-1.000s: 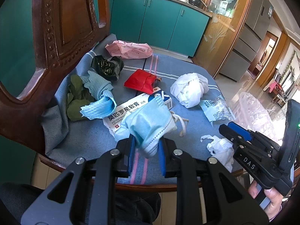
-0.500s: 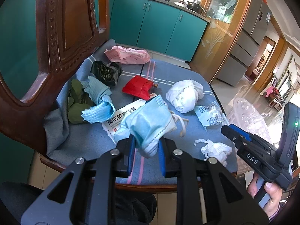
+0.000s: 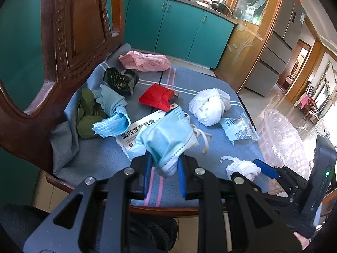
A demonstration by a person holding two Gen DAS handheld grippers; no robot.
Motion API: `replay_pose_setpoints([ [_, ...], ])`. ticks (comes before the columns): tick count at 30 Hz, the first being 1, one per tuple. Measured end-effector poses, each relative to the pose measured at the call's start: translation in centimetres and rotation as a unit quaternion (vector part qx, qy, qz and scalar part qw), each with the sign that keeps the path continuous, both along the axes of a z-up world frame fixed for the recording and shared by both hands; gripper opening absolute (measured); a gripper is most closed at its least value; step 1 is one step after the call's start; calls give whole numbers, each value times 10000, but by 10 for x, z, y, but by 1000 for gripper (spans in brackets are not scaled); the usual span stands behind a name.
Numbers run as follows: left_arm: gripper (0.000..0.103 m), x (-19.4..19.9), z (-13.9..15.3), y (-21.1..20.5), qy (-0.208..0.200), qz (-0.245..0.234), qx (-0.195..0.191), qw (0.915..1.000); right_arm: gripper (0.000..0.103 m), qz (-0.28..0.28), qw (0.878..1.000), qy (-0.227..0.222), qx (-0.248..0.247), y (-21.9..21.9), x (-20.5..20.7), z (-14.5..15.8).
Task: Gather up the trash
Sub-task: 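Carry the tissue and blue mask over the wastebasket and open both tools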
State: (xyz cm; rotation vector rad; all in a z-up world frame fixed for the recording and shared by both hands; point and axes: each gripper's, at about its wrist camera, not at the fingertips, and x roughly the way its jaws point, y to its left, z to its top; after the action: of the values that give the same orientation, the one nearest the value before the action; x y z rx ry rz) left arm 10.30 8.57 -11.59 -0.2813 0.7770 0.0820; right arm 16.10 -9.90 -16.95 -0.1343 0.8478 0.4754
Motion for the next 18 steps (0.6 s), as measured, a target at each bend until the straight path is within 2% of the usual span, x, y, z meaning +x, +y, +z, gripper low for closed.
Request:
replay_pose_setpoints([
  [3, 23, -2, 3, -1, -67, 7, 5, 10000, 42, 63, 9999, -148, -52, 2, -2, 4],
  [5, 23, -3, 6, -1, -97, 1, 5, 10000, 37, 31, 9997, -183, 129, -3, 0, 10],
  [7, 23, -4, 10, -4, -138, -26, 23, 9999, 37, -96, 9992, -239, 319, -13, 2, 17],
  [11, 23, -3, 20, -14, -220, -170, 29, 9996, 37, -458, 9937, -657, 784, -51, 1, 48],
  [14, 23, 3, 30, -34, -300, -488, 25, 9984, 37, -890, 9864, -1009, 941, -89, 2, 71],
  [18, 23, 18, 38, -76, -342, -1080, -147, 9935, 37, -1627, 9758, -1151, 899, -148, 5, 82],
])
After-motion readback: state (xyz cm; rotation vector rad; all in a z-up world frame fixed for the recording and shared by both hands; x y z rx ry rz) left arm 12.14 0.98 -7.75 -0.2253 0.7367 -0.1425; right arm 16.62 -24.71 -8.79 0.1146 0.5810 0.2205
